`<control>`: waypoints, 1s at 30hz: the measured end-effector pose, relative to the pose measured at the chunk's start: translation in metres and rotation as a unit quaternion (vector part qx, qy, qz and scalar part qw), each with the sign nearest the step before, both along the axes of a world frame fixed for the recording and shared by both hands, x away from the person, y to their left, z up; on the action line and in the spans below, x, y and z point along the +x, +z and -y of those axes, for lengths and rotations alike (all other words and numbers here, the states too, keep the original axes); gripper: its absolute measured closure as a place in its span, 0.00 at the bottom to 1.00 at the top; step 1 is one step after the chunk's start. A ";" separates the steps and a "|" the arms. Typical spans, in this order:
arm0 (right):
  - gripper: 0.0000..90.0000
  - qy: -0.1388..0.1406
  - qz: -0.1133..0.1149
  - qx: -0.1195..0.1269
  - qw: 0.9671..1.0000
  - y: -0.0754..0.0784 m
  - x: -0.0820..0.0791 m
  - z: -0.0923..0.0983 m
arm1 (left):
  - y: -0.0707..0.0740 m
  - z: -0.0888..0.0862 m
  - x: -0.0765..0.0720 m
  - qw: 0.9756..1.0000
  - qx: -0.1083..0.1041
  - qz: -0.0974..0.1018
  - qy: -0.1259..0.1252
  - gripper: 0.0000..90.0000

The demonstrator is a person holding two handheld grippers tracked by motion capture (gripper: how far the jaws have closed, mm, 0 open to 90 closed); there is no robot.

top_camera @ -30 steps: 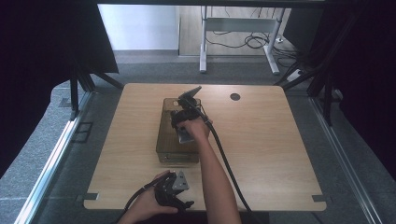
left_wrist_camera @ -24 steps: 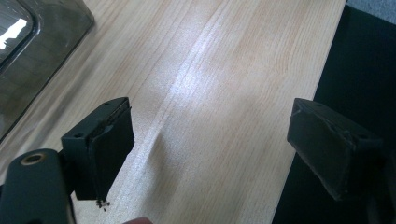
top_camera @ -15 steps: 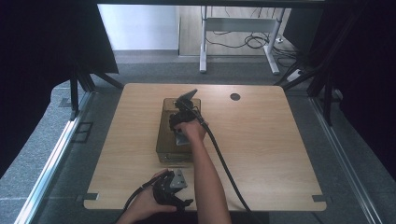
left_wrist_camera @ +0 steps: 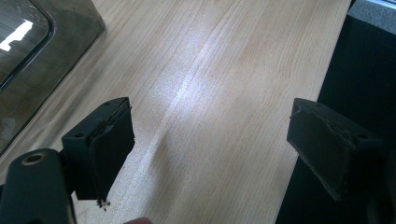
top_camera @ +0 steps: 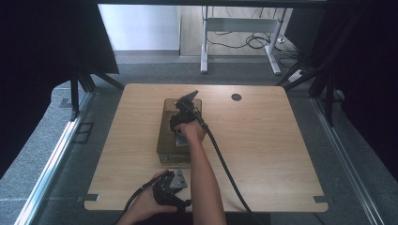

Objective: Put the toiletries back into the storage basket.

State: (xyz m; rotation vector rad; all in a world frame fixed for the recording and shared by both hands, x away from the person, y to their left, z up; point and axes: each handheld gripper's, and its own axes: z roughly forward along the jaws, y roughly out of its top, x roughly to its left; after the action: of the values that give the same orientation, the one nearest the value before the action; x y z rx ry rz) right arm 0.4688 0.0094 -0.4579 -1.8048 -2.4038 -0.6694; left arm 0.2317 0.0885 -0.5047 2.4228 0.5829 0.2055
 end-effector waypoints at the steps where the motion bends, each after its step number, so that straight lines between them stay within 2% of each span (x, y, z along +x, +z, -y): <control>1: 0.52 0.000 0.000 0.000 1.000 0.000 0.000 -0.001 | 0.000 0.000 0.000 1.000 0.001 -0.001 -0.001 0.17; 13: 0.52 -0.004 -0.006 0.004 1.000 -0.006 -0.001 -0.006 | 0.000 0.000 0.000 1.000 -0.001 0.000 0.001 0.17; 20: 0.52 -0.021 -0.010 0.010 1.000 -0.008 -0.001 -0.003 | 0.001 -0.001 0.000 1.000 0.003 0.001 -0.003 0.17; 30: 0.52 -0.029 -0.023 0.021 0.999 -0.020 -0.002 -0.009 | 0.001 -0.001 0.000 1.000 0.006 0.002 -0.005 0.17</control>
State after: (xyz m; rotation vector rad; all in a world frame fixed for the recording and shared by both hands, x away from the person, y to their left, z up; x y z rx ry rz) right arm 0.4672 0.0179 -0.4778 -1.8586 -2.2993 -0.6709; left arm 0.2322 0.0892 -0.5038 2.4356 0.5700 0.2095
